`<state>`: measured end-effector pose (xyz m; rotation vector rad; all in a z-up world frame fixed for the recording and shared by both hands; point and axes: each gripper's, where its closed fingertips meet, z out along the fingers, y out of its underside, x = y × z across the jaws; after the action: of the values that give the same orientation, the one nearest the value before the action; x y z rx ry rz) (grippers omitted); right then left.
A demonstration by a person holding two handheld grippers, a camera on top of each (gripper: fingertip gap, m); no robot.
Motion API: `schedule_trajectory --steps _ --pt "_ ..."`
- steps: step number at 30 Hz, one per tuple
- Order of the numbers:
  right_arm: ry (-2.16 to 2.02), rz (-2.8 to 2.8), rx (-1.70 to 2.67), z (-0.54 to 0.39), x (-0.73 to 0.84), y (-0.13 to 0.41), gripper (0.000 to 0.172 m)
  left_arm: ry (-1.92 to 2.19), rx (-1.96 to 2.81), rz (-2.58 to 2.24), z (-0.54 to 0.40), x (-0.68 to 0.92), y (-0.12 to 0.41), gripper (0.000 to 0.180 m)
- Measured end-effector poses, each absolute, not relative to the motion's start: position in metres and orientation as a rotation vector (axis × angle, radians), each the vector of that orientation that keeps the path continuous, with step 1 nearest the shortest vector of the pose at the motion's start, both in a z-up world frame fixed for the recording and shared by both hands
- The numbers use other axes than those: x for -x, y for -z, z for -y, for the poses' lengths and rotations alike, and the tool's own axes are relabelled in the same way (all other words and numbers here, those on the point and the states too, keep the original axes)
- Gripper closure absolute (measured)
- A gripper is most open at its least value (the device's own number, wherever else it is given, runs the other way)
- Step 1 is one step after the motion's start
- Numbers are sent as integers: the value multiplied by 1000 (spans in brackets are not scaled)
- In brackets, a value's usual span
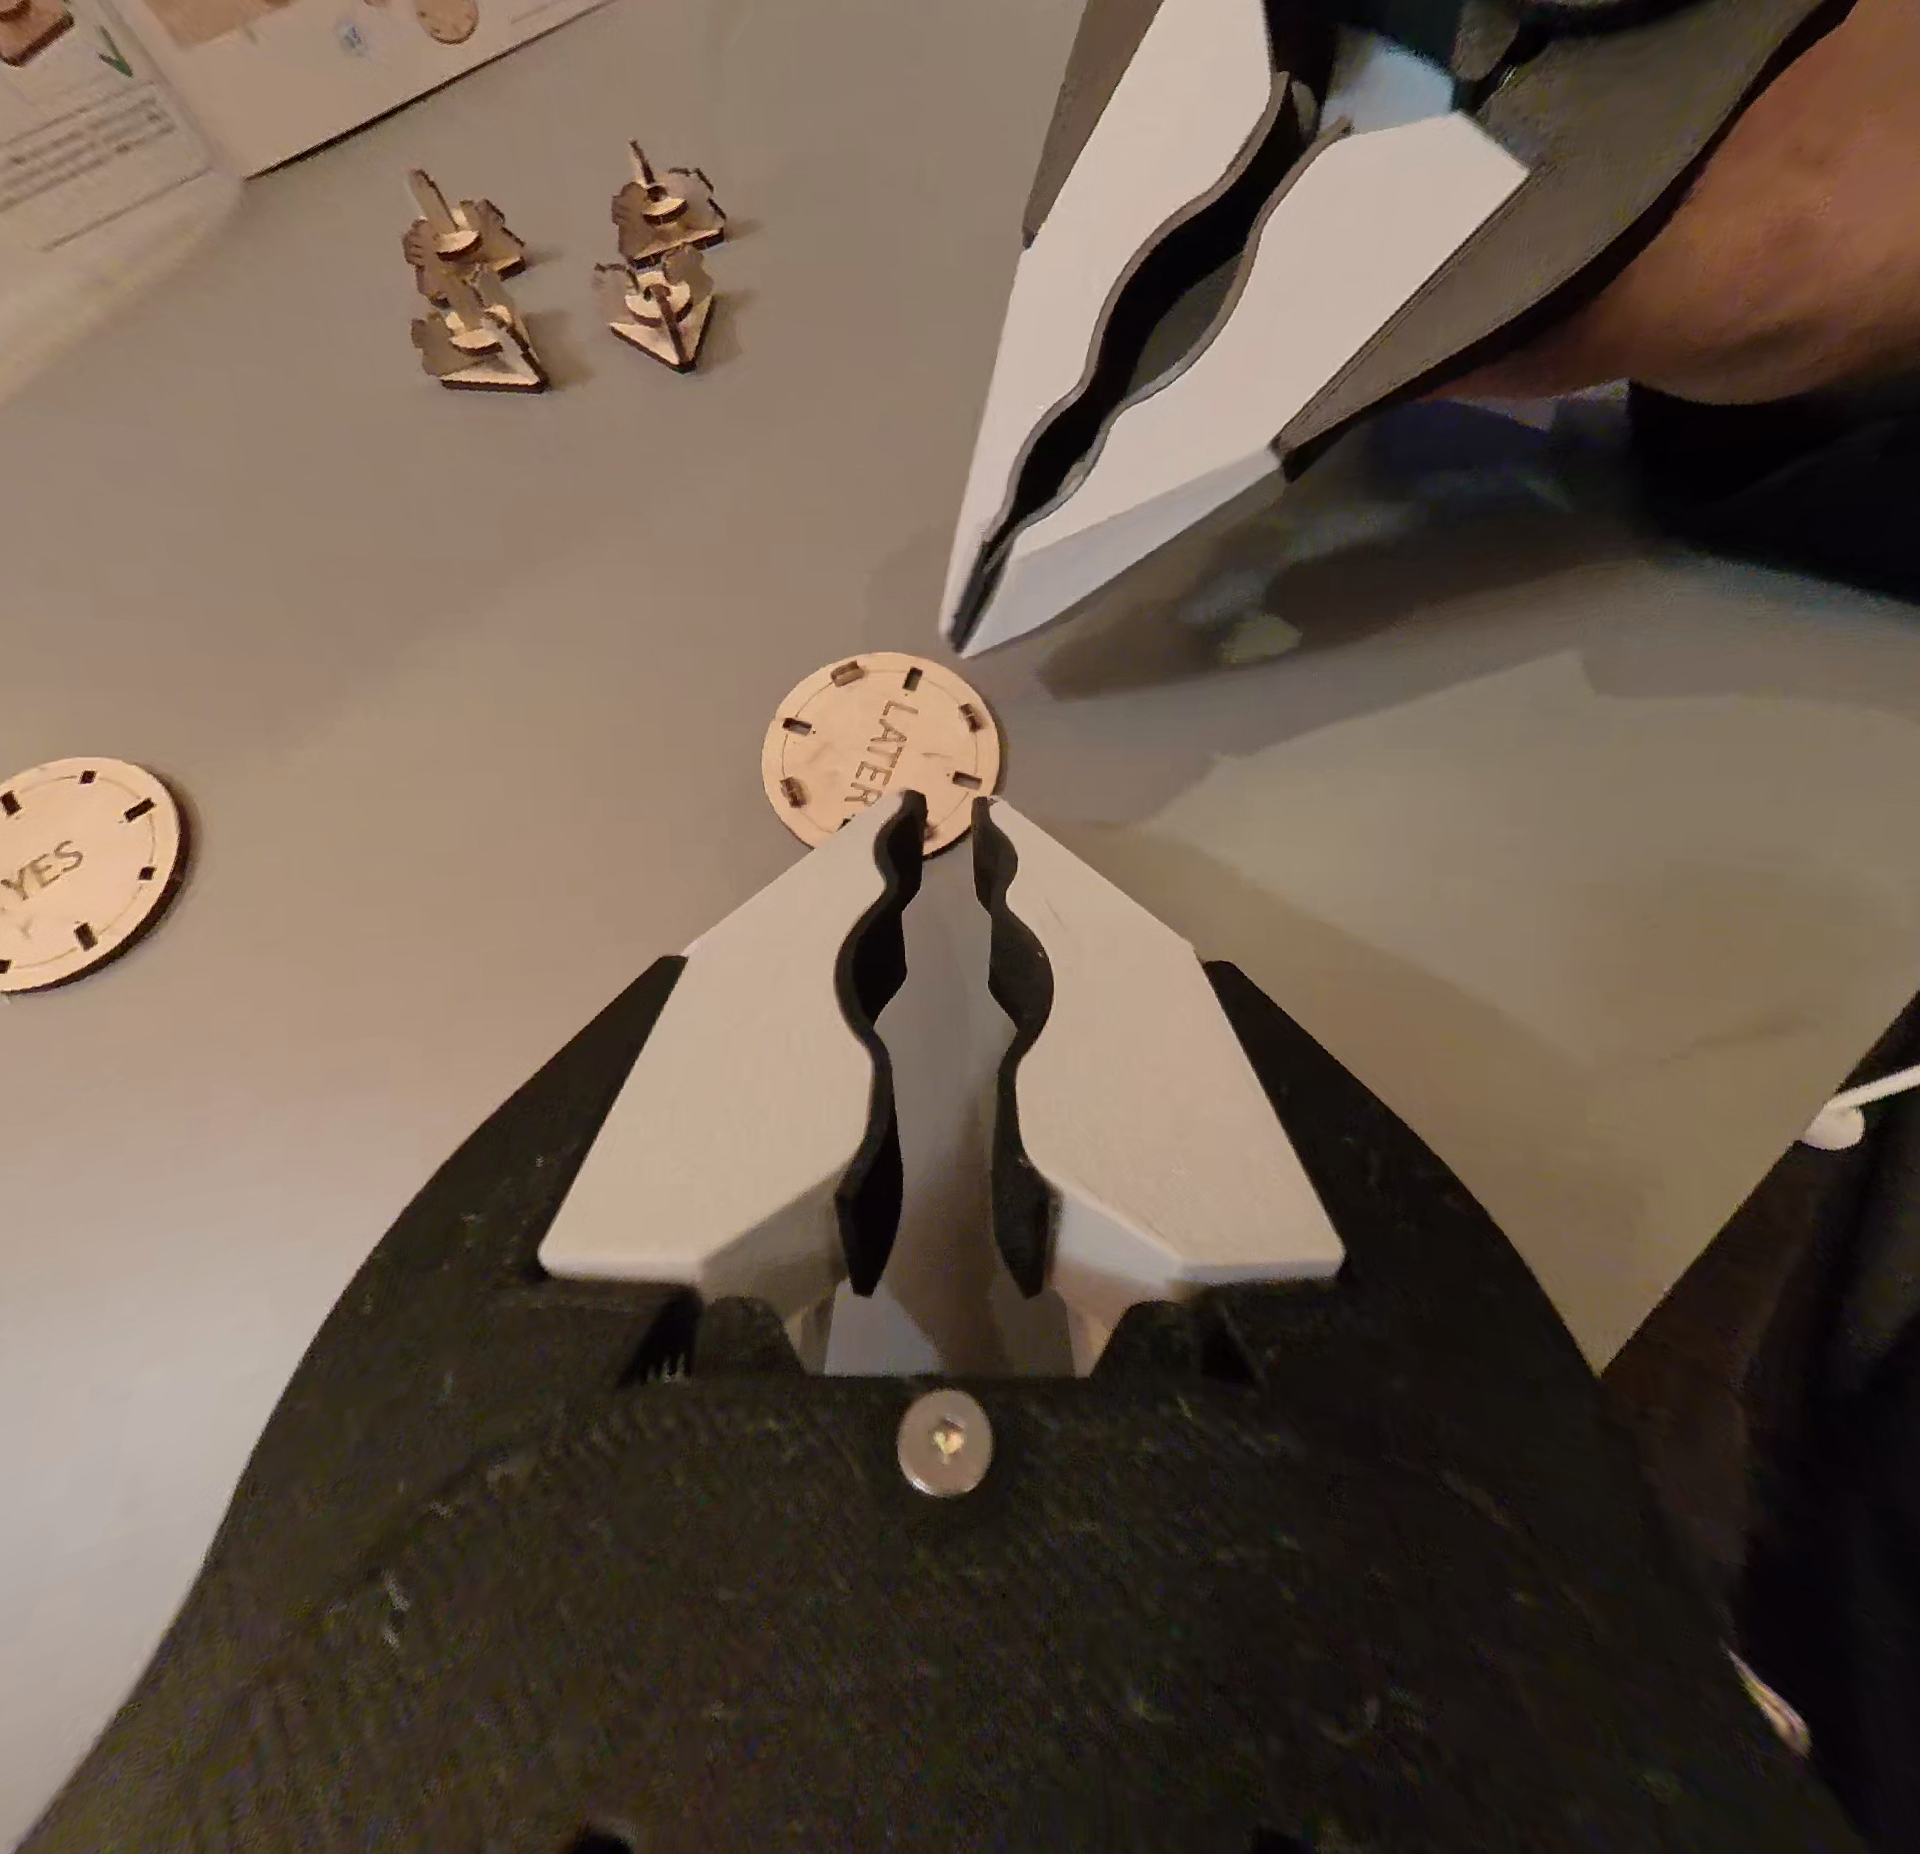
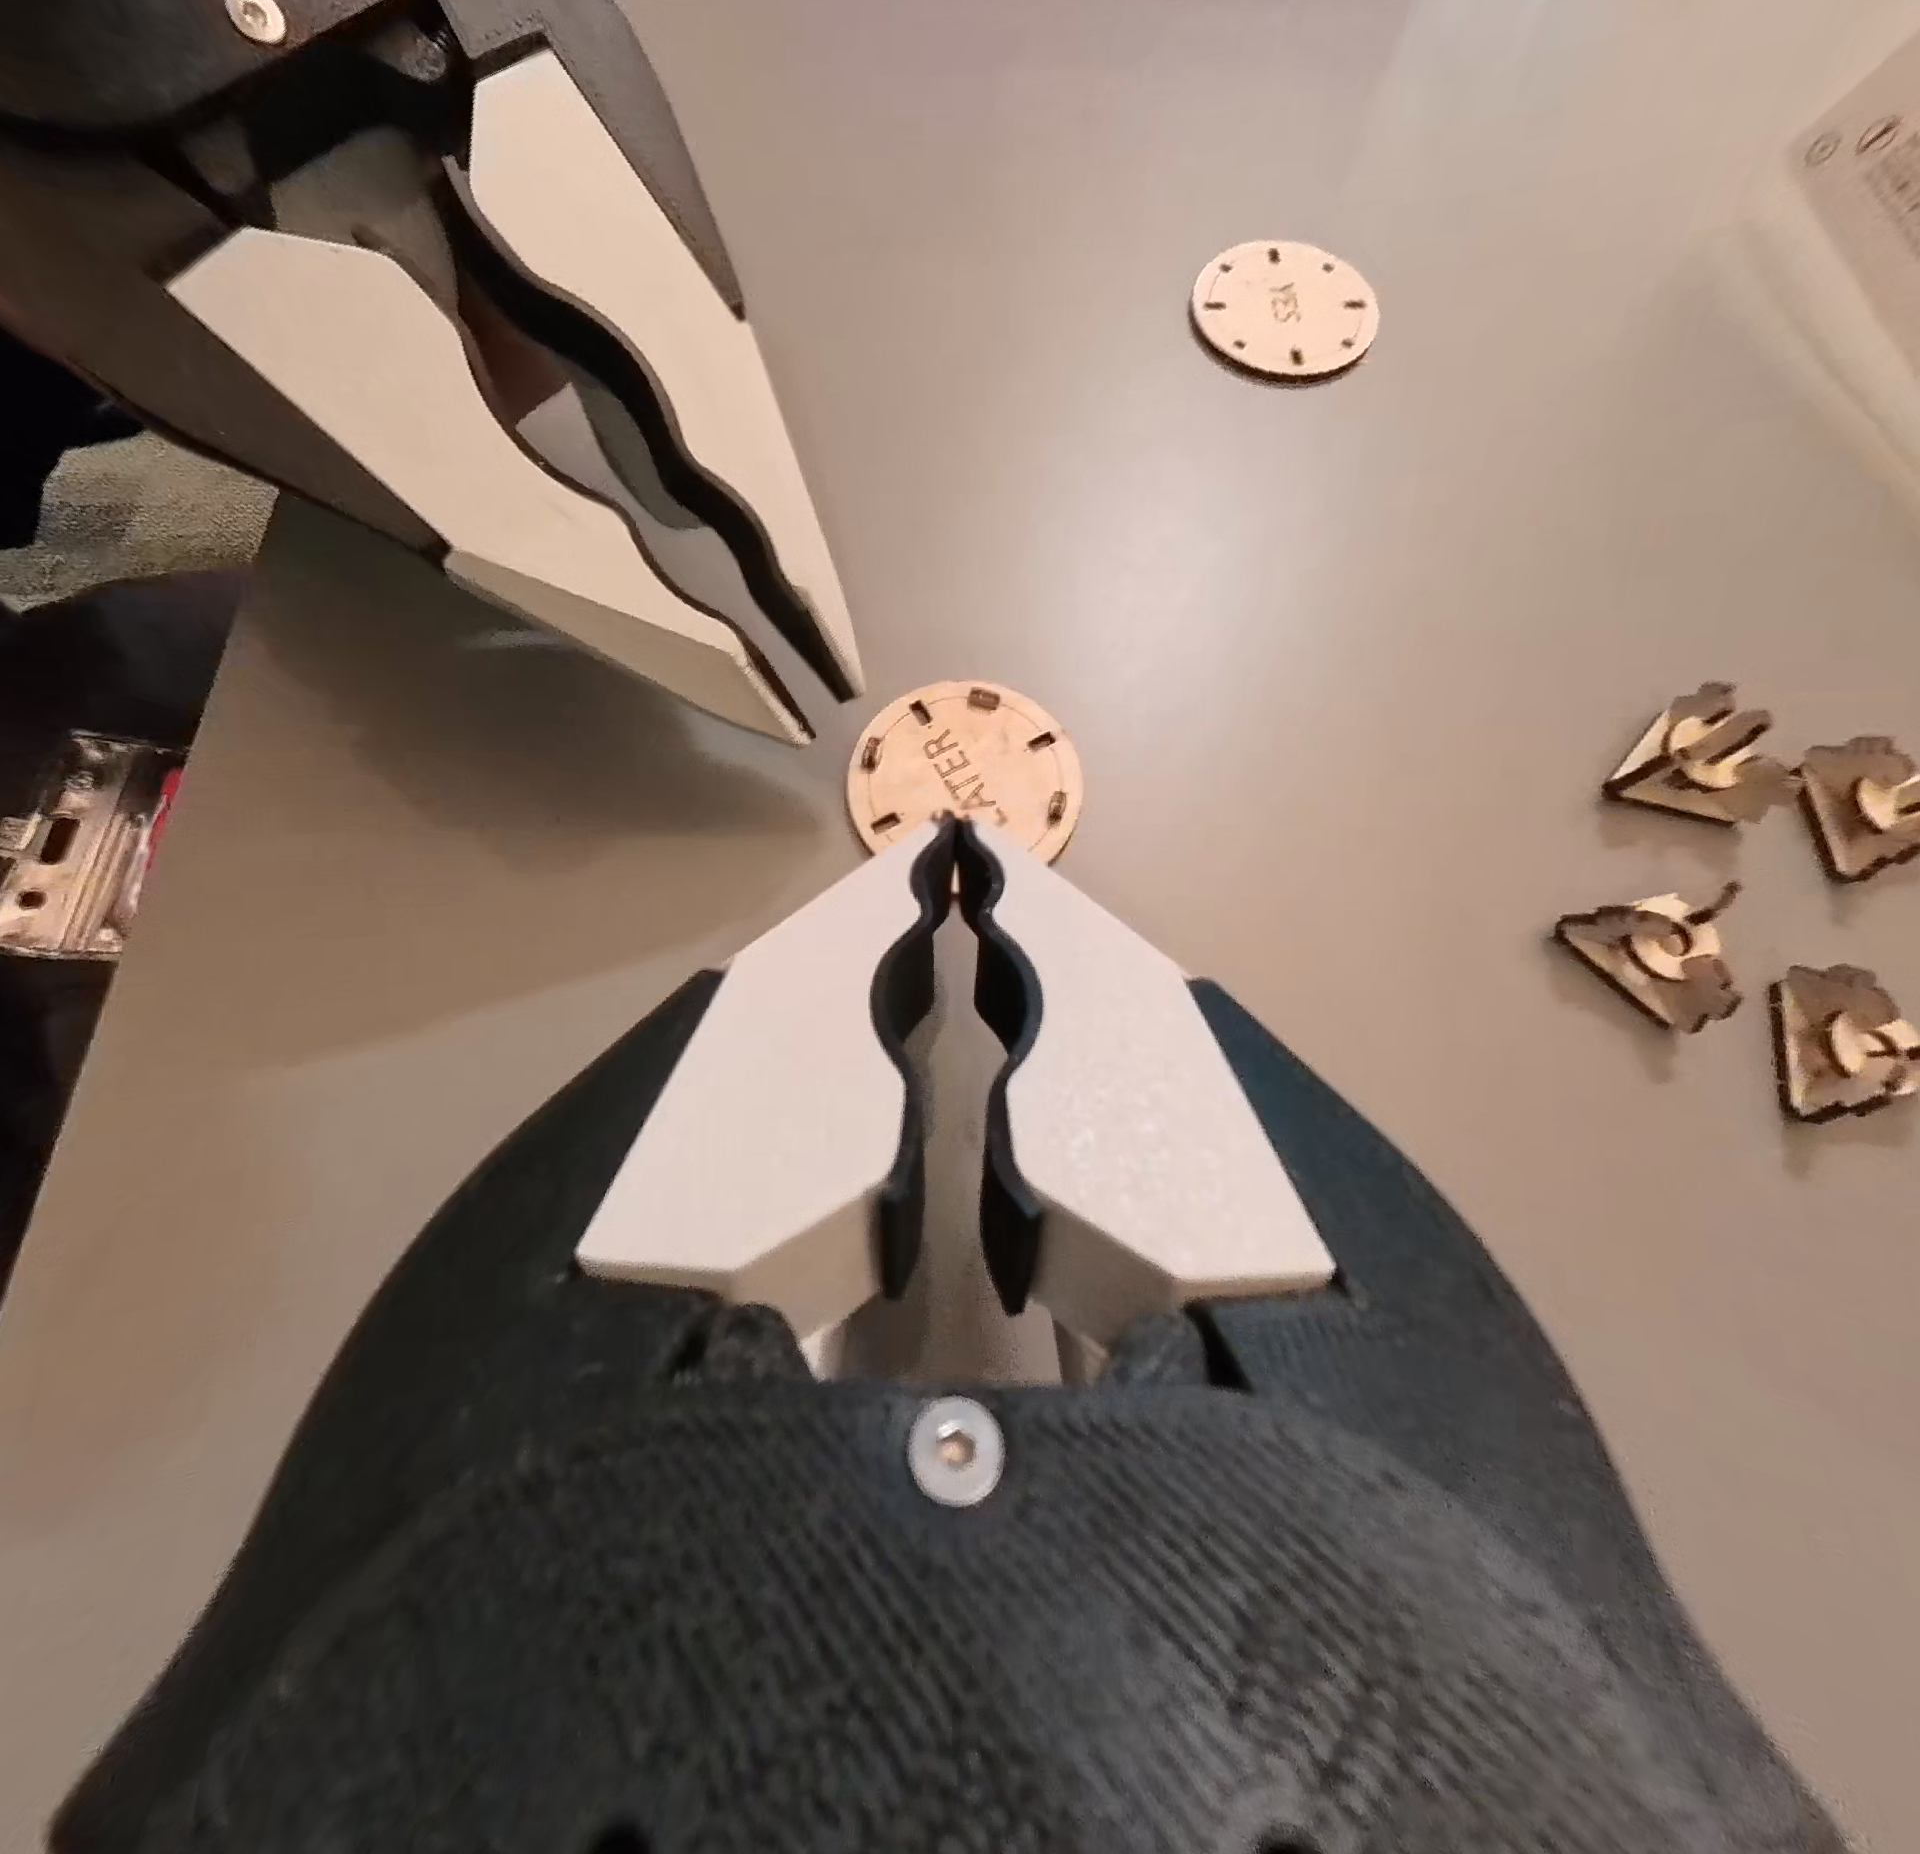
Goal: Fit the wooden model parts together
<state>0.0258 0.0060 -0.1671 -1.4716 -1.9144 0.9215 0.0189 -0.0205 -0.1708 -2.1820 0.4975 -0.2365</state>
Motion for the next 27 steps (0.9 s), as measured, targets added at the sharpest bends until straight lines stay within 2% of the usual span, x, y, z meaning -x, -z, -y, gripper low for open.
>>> schedule_trajectory --steps 8,17,23,27 --pt "-966 1866 1461 -10 -25 163 170 390 2118 -465 17 -28 159 156" --pt "-1022 1806 1509 -20 -25 164 162 415 2208 -617 19 -40 177 156" --pt "-1020 1777 1486 -24 -25 159 162 509 2062 -620 5 -65 141 157" --pt "-985 1781 1503 -29 -25 165 162 427 2052 -667 3 -61 140 165"
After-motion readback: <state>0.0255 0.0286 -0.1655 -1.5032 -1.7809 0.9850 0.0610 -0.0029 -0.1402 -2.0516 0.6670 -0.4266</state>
